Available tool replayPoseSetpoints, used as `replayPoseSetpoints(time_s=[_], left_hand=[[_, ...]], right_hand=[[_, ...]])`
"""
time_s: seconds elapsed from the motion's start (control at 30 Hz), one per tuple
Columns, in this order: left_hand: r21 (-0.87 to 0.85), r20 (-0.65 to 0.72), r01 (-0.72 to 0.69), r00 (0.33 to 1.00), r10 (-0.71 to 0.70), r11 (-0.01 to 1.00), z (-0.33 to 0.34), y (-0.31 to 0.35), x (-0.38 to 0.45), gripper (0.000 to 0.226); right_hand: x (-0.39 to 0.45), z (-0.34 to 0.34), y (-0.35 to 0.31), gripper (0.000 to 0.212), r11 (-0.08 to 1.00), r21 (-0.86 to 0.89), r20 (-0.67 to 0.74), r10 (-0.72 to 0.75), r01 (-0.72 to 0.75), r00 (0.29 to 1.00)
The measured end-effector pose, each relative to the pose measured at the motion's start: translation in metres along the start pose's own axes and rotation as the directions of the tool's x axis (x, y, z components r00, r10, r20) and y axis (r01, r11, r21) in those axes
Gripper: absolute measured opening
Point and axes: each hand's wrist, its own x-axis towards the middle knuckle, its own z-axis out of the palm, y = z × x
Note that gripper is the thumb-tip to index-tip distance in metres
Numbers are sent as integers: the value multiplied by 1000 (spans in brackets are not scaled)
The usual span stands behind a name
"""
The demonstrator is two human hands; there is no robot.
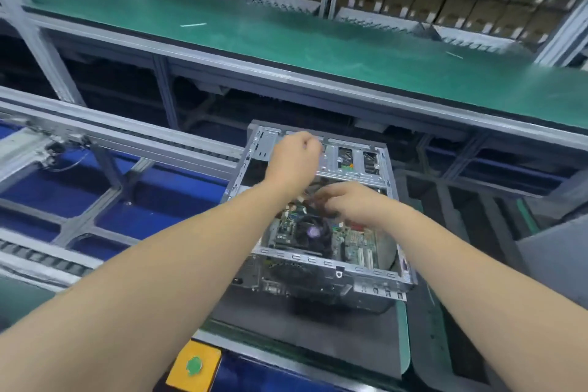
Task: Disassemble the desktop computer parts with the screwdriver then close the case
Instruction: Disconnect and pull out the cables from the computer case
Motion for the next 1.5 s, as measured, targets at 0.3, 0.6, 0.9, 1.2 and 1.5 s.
replayPoseSetpoints(time_s=[0.3,0.6,0.9,1.2,1.5], left_hand=[[-612,-235,270,836,-496,744,-36,66,9,33],[-489,-53,384,883,-466,783,-33,71,-16,37],[-191,449,216,887,-111,958,-20,59,-42,46],[-757,308,443,890,-335,480,-4,61,-35,43],[-682,400,478,878,-264,554,19,60,-51,26]], right_hand=[[-69,-18,-21,33,718,694,160,-233,58,959],[-104,-39,-19,22,656,730,-111,-163,192,980],[-94,-49,-2,10,194,961,-206,17,199,978],[-86,-33,6,36,551,828,-180,88,102,980],[-63,-36,-3,21,537,817,-276,45,209,960]])
